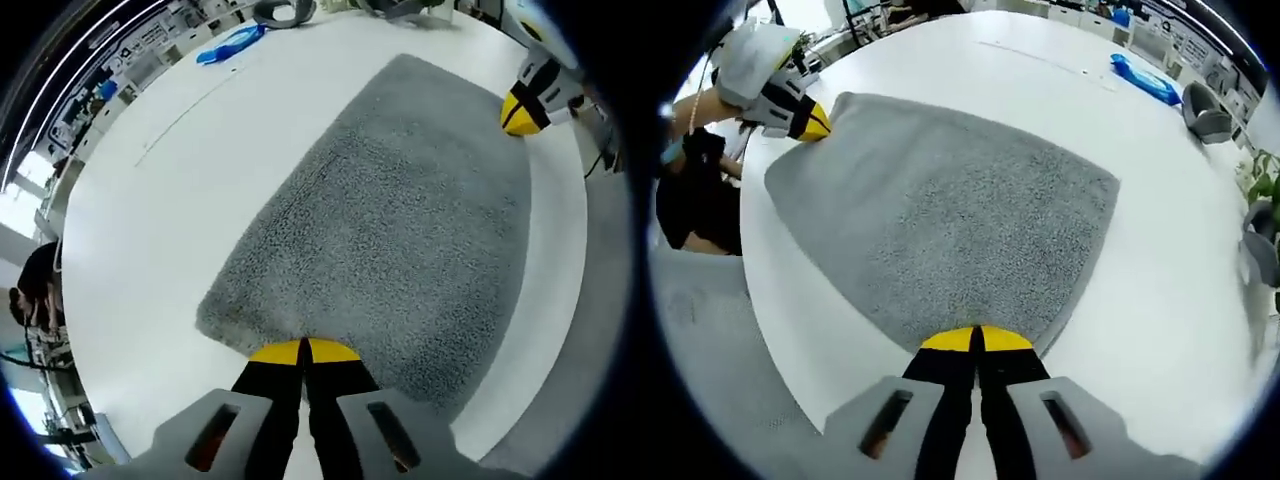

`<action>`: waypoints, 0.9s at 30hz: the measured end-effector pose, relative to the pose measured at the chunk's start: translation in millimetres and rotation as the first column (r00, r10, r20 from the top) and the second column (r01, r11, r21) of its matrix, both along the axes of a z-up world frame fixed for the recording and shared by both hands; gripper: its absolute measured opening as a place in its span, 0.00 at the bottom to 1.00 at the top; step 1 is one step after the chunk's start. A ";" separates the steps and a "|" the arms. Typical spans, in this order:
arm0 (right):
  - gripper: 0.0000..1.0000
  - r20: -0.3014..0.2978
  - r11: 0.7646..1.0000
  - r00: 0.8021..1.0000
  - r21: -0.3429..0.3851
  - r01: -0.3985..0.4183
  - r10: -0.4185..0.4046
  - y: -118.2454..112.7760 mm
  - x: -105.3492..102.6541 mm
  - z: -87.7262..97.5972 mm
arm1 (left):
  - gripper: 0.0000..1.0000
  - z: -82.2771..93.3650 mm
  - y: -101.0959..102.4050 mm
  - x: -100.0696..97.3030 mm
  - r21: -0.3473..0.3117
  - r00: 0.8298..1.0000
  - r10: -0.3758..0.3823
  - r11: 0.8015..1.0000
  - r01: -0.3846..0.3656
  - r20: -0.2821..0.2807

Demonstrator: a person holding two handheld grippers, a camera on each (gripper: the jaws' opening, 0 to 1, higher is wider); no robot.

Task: Fold the towel on the table until its edges align and the towel forms a compact rectangular stack.

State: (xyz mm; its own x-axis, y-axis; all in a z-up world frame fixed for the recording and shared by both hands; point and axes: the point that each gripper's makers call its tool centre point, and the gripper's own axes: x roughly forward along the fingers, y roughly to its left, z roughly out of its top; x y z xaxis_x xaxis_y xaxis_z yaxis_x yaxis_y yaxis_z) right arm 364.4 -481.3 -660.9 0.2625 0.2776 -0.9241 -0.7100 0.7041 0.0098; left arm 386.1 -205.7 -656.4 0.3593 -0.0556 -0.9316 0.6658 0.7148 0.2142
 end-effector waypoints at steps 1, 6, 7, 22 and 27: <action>0.00 0.005 1.000 1.000 -0.004 -0.012 0.012 0.0 1.3 -0.2 | 0.00 0.1 0.1 -1.9 -0.005 1.000 0.012 1.000 -0.012 0.004; 0.00 -0.001 1.000 1.000 0.011 -0.022 0.022 -1.9 4.7 -0.3 | 0.00 -0.5 -0.5 -9.6 -0.011 0.998 0.064 0.998 -0.064 0.018; 0.00 0.000 1.000 1.000 0.011 -0.023 0.023 -1.6 4.9 -0.3 | 0.00 -0.5 -0.8 -10.9 -0.010 0.997 0.070 0.998 -0.070 0.018; 0.00 0.065 0.998 0.997 -0.034 -0.044 0.047 -4.8 15.6 -0.3 | 0.00 0.3 -6.5 -35.6 -0.019 0.993 0.109 0.994 -0.109 0.040; 0.00 0.077 0.998 0.996 -0.047 -0.031 0.035 -6.9 24.7 -0.2 | 0.00 0.5 -11.7 -45.6 -0.023 0.995 0.089 0.996 -0.088 0.045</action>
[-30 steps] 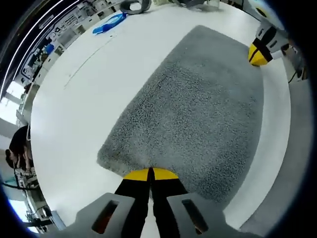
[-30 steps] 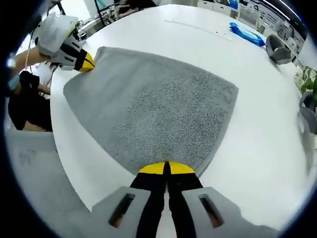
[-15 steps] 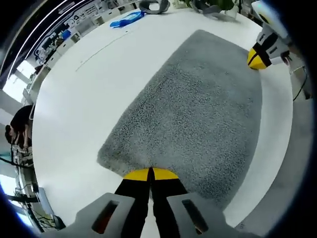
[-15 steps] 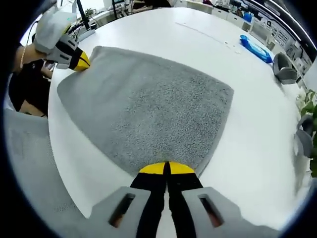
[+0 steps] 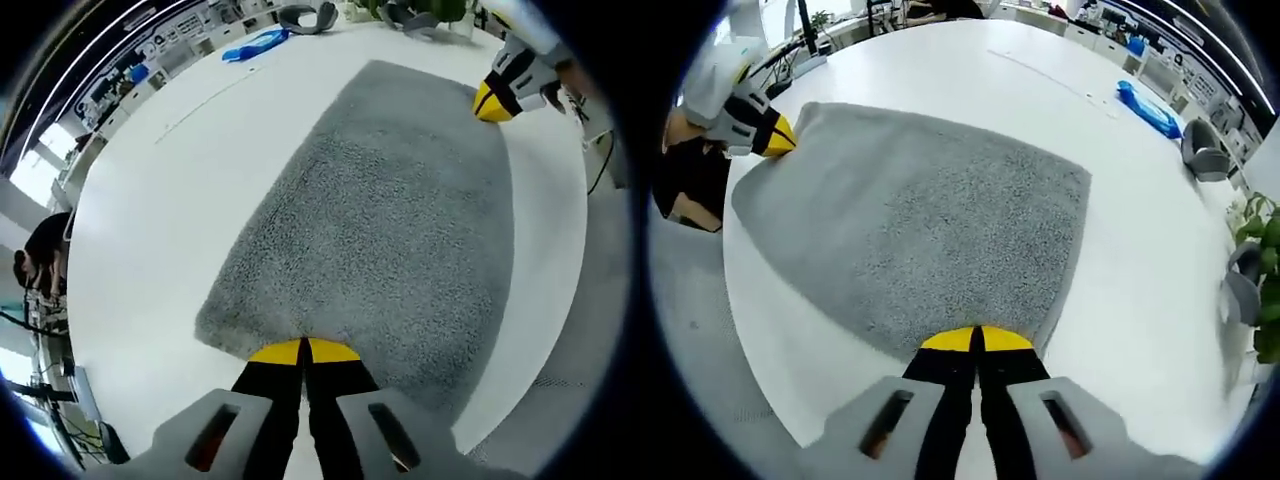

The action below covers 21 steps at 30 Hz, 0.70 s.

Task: Fold the towel on the table until its edges align and the towel forms a compact rectangular stack.

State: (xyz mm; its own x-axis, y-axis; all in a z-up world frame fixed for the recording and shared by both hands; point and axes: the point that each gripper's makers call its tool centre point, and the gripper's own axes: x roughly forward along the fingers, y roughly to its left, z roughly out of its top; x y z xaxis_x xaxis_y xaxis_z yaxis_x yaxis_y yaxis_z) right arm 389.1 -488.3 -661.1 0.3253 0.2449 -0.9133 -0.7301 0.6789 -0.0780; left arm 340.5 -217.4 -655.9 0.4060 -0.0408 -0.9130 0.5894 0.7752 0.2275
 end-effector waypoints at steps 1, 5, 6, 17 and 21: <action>0.00 0.002 1.000 1.000 -0.002 0.002 -0.002 -0.4 1.6 0.0 | 0.00 0.0 -1.1 -2.3 -0.004 1.000 -0.002 1.000 0.002 -0.002; 0.00 0.002 1.000 1.000 -0.007 0.009 -0.009 -1.7 7.1 0.0 | 0.00 0.1 -3.2 -7.0 -0.023 1.000 -0.004 1.000 0.004 0.009; 0.00 0.003 1.000 1.000 -0.009 0.009 -0.009 -1.8 8.4 -0.1 | 0.00 0.0 -4.0 -8.2 -0.035 1.000 0.002 0.999 -0.002 0.013; 0.00 -0.002 0.999 1.000 -0.036 -0.004 0.004 -6.4 25.3 0.4 | 0.00 0.1 -16.1 -20.1 -0.117 0.999 0.032 0.993 -0.032 0.004; 0.00 0.002 0.999 1.000 -0.050 -0.011 0.011 -8.1 33.8 0.4 | 0.00 0.2 -25.5 -28.0 -0.127 1.000 0.016 0.992 -0.016 -0.006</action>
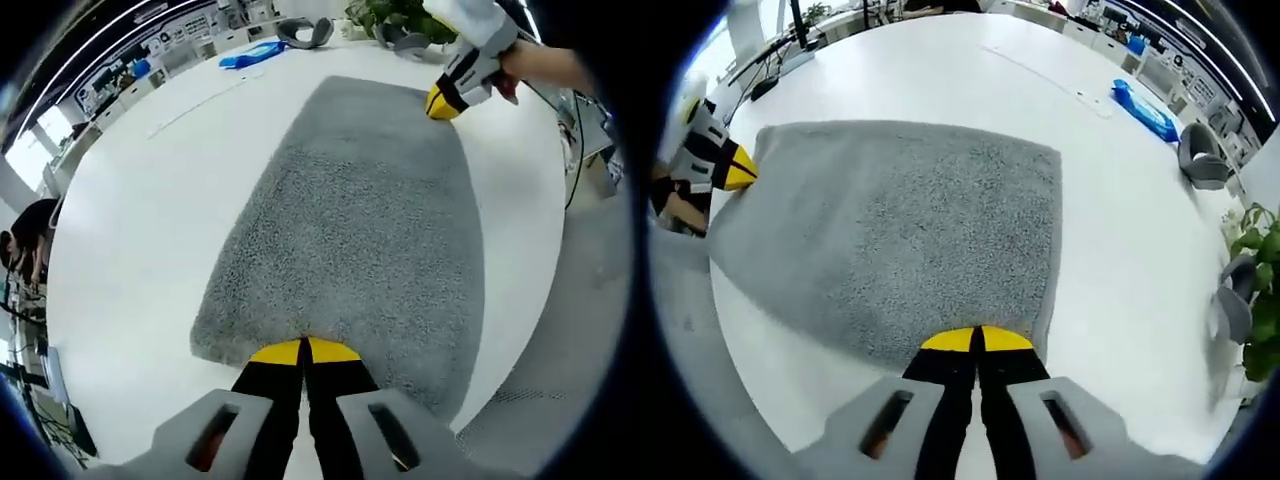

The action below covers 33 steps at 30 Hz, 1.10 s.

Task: Fold the towel on the table until its edges align and the towel forms a compact rectangular stack.

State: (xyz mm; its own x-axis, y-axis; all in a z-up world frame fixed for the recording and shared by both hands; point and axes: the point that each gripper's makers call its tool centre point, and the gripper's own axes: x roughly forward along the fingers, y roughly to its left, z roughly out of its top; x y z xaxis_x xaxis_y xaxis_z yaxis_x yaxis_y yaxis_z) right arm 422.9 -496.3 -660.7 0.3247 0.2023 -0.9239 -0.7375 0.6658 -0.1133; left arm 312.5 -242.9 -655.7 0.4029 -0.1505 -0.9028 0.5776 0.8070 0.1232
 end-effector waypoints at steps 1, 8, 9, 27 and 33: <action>0.00 0.001 1.000 1.000 -0.002 -0.001 0.001 -0.3 1.5 -0.1 | 0.00 0.0 -1.4 -1.0 -0.002 1.000 0.000 1.000 0.000 -0.001; 0.00 0.014 1.000 1.000 -0.005 -0.003 0.003 -3.2 16.1 0.0 | 0.00 0.2 -15.0 -8.7 -0.004 1.000 -0.009 1.000 0.009 -0.006; 0.00 0.014 1.000 1.000 -0.005 -0.003 0.003 -3.2 16.4 -0.1 | 0.00 0.2 -16.4 -9.5 -0.004 1.000 -0.008 1.000 0.008 -0.008; 0.00 0.080 0.999 0.996 -0.024 -0.046 0.047 -3.6 45.1 0.8 | 0.00 -0.8 -47.5 -22.8 -0.068 0.999 -0.043 0.997 0.042 -0.013; 0.00 0.083 0.999 0.996 -0.005 -0.037 0.037 -3.7 54.2 0.8 | 0.00 -0.5 -58.6 -27.6 -0.070 0.997 -0.073 0.995 0.074 0.012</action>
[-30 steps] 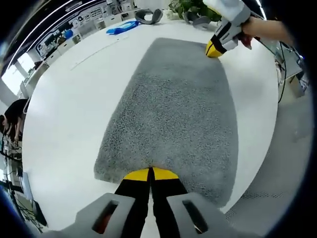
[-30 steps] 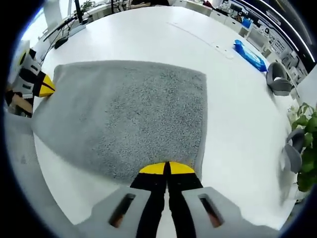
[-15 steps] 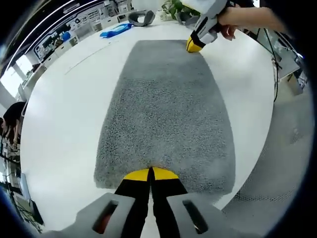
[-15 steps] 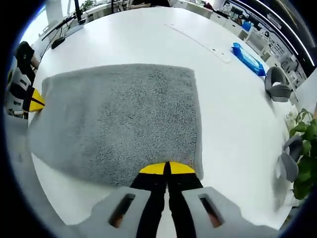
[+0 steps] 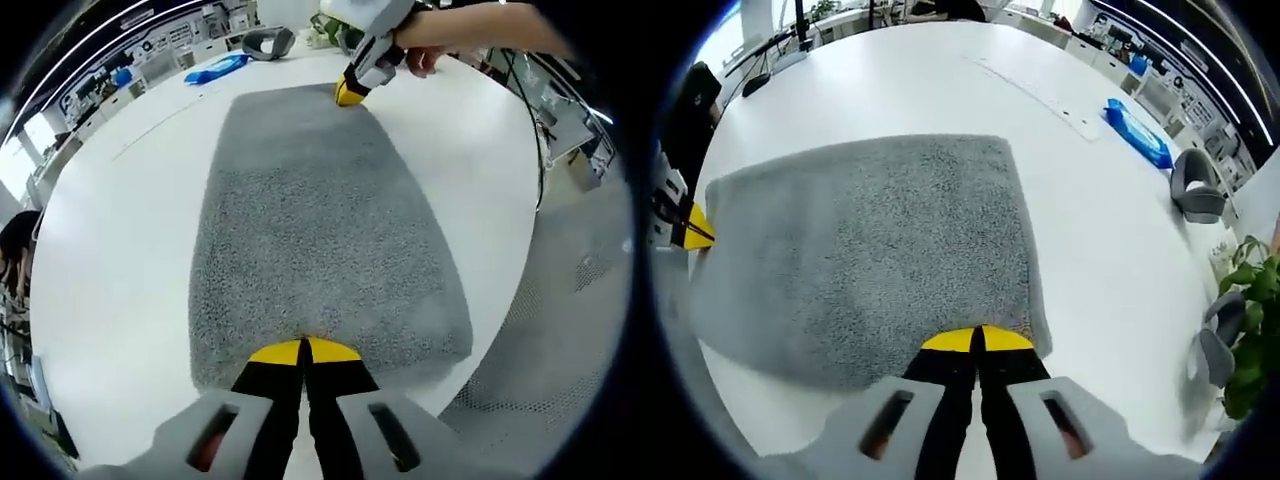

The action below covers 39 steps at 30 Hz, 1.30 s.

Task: Fold the towel on the table until its edges align and the towel forms a compact rectangular stack.

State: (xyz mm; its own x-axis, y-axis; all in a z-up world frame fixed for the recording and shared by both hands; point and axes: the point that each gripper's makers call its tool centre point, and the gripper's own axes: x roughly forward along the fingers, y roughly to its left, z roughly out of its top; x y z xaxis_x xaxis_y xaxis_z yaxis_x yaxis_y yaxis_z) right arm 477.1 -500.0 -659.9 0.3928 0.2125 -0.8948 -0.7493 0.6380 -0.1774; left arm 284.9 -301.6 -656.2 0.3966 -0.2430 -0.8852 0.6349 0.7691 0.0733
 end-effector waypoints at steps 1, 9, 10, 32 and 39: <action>0.00 0.001 1.000 1.000 0.003 0.001 -0.001 0.3 1.7 0.0 | 0.00 0.6 -2.7 -1.2 0.000 1.000 -0.003 1.000 0.003 0.010; 0.00 0.014 1.000 1.000 0.006 -0.004 0.004 2.5 14.2 0.9 | 0.00 1.8 -22.6 -6.6 -0.021 0.997 -0.041 0.999 0.043 0.063; 0.00 0.020 1.000 1.000 0.007 -0.009 0.009 2.8 15.3 1.2 | 0.00 1.7 -25.5 -7.4 -0.025 0.997 -0.047 0.999 0.048 0.061; 0.00 0.035 0.995 0.998 0.096 0.040 -0.044 6.8 52.8 3.6 | 0.00 1.8 -79.3 -6.3 -0.012 0.986 -0.132 0.991 0.134 0.100; 0.00 0.063 0.974 0.989 0.192 0.119 -0.134 8.9 50.0 17.1 | 0.00 1.5 -83.9 -2.5 -0.005 0.988 -0.122 0.992 0.123 0.091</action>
State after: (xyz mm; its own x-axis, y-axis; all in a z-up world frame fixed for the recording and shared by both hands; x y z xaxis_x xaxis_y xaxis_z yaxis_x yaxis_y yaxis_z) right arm 527.1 -491.1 -642.8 0.4919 0.3178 -0.8106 -0.6494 0.7541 -0.0985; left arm 282.4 -385.4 -654.7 0.4420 -0.3042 -0.8439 0.7152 0.6873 0.1268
